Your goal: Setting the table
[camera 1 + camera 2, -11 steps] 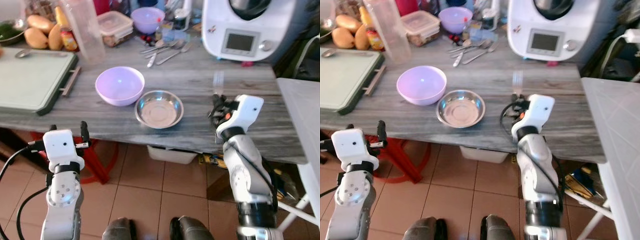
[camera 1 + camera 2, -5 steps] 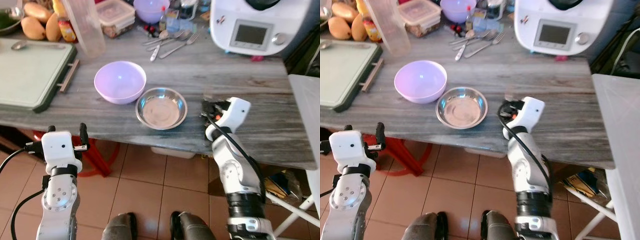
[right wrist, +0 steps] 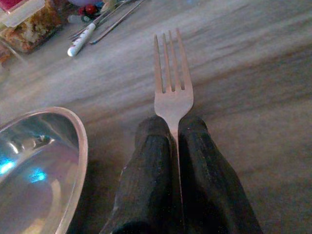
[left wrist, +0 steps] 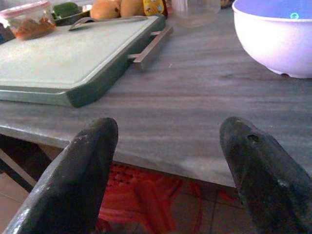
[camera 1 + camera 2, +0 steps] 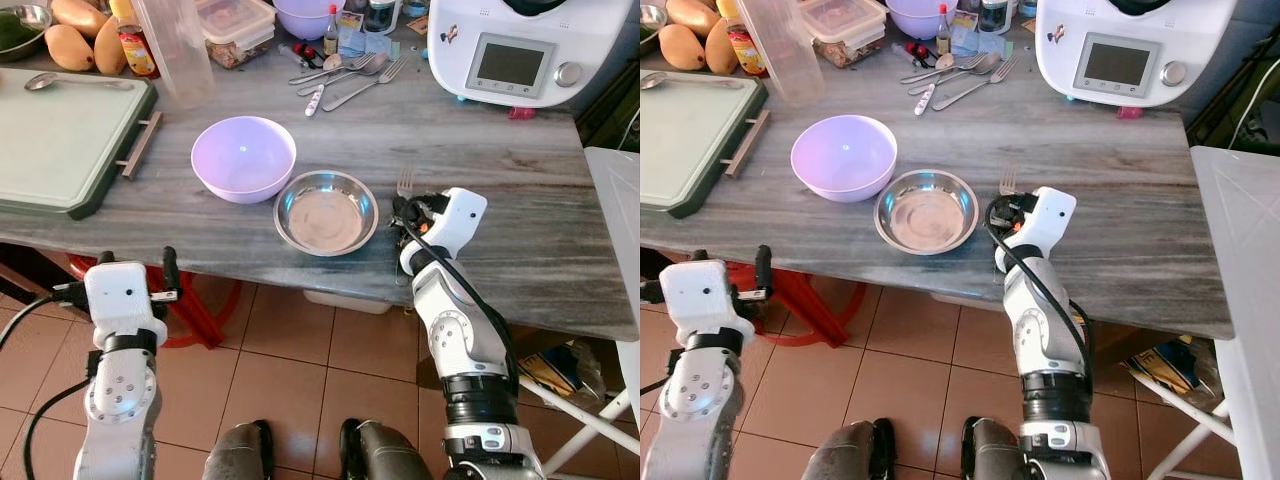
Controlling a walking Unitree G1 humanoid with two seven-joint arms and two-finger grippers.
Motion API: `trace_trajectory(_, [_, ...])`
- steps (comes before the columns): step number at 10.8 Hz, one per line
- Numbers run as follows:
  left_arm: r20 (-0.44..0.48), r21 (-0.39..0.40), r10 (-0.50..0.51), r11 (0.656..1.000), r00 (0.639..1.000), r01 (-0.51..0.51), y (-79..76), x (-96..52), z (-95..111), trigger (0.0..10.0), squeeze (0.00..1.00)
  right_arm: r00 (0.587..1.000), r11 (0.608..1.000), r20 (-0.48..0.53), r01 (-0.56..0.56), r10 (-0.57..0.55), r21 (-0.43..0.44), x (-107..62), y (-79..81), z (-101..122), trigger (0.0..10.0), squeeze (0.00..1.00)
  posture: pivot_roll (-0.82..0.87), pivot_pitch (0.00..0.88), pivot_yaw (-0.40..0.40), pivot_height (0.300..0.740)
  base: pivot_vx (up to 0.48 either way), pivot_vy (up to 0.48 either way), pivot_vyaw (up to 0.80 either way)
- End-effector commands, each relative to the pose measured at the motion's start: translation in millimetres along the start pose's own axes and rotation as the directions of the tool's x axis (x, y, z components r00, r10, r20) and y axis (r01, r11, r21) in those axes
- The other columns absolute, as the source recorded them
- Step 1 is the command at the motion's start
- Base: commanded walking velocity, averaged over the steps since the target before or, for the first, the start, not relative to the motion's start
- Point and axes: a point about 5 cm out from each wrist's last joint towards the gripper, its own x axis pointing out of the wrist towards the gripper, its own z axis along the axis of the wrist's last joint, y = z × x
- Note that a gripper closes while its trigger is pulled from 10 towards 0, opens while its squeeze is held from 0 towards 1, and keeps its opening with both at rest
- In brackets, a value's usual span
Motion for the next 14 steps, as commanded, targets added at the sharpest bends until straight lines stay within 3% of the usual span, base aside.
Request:
trace_trajectory(1, [-0.003,0.005,-0.003,1.0,1.0,0.003,0.0,-1.6,1,10.0,0.0,0.994,0.999,-0.098,0.04,-0.04,0.0,-3.5,-7.1,-21,10.0,0.0,0.06,0.225,-0.007,0.74,0.0,0.0,0.0])
trace_trajectory(14, [-0.009,-0.013,-0.032,0.999,0.999,0.032,-7.4,0.6,0,10.0,0.0,0.937,0.996,-0.341,0.056,-0.078,-0.077,-10.0,-10.5,-46,10.0,0.0,0.05,0.217,-0.014,0.74,0.0,0.0,0.0])
